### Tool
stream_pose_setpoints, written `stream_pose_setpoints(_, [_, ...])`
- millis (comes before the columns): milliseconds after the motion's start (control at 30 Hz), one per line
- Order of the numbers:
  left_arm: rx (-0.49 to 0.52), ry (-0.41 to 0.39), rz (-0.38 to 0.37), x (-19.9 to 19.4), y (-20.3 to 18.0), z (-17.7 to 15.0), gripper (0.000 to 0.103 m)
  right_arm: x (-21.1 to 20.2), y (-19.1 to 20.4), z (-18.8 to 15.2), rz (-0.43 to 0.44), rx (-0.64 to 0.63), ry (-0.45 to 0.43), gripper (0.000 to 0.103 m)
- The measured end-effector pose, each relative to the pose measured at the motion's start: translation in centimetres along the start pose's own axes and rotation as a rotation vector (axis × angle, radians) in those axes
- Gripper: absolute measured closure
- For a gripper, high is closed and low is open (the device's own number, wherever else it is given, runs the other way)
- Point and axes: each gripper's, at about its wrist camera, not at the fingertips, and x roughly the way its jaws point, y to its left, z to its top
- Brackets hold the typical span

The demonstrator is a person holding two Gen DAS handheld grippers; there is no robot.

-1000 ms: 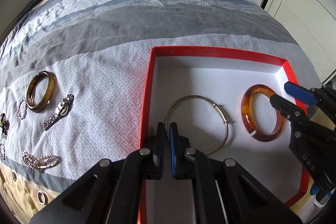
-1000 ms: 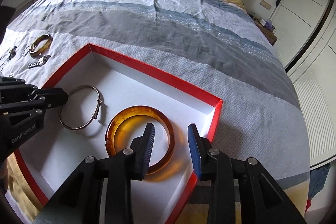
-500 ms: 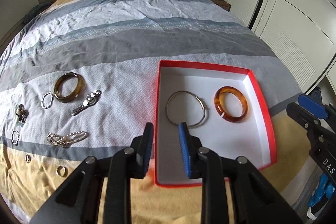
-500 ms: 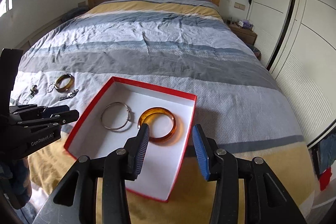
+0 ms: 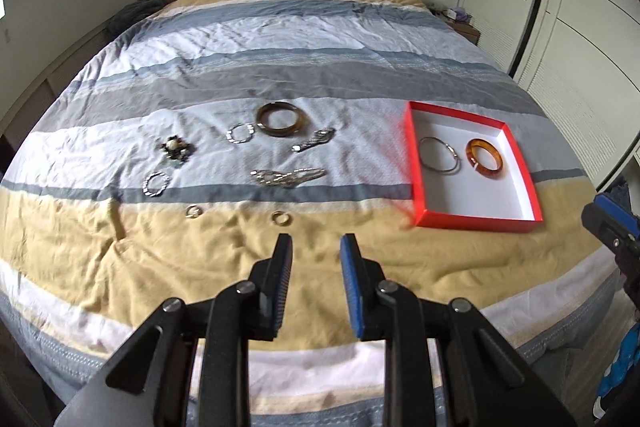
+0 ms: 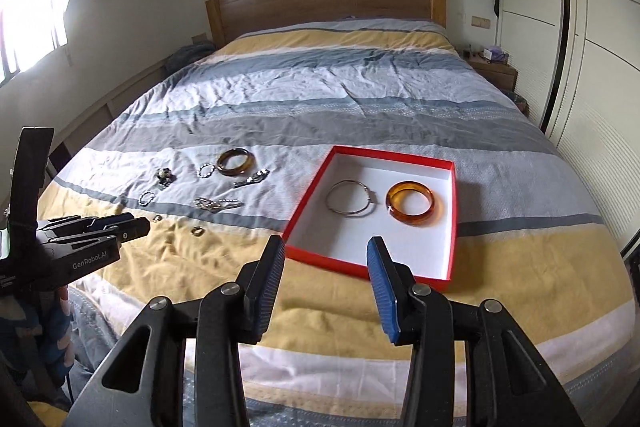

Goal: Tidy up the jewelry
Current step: 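Withdraw both tools from the box back toward the remaining jewelry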

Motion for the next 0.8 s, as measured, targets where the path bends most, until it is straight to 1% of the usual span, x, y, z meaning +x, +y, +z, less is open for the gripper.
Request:
stream_pose_setpoints(200, [-0.111,-0.029,0.060,-3.9,7.1,-3.0,0.079,-3.4,3.8,-1.2,0.039,0.001,-0.032,0.060])
stream_pose_setpoints(333, [-0.165,-0.058,0.084,-6.5,10.6,-5.0,0.079,-5.4,6.4,-2.0,0.065,0.004,-0.051,0.060])
stream_pose_setpoints(467, [-0.195,-0.109,0.095,-9.6,13.3,-6.5,0.078,-7.2,9.0,-2.3,0.091,-0.009,-0.076,0.060])
stream_pose_setpoints(533, [-0.221,-0.124,0.090,-10.8,14.6,-7.0,0.077,-8.3,10.4,-2.4,0.101,-0.032,-0.090,0.060])
stream_pose_setpoints(567, [-0.235,-0.132,0.089,-11.3,15.2,-7.3,0.074,-8.8,11.2,-2.4,0.104,-0.048,-0.098,0.060])
stream_pose_setpoints(700, [-0.275,-0.150,0.082,-12.4,17.1,-7.8,0.073,-10.2,13.4,-2.0,0.123,-0.097,-0.124,0.060])
stream_pose_setpoints(800, [-0.296,-0.160,0.086,-12.5,18.1,-8.0,0.073,-10.3,14.6,-1.5,0.140,-0.121,-0.134,0.060])
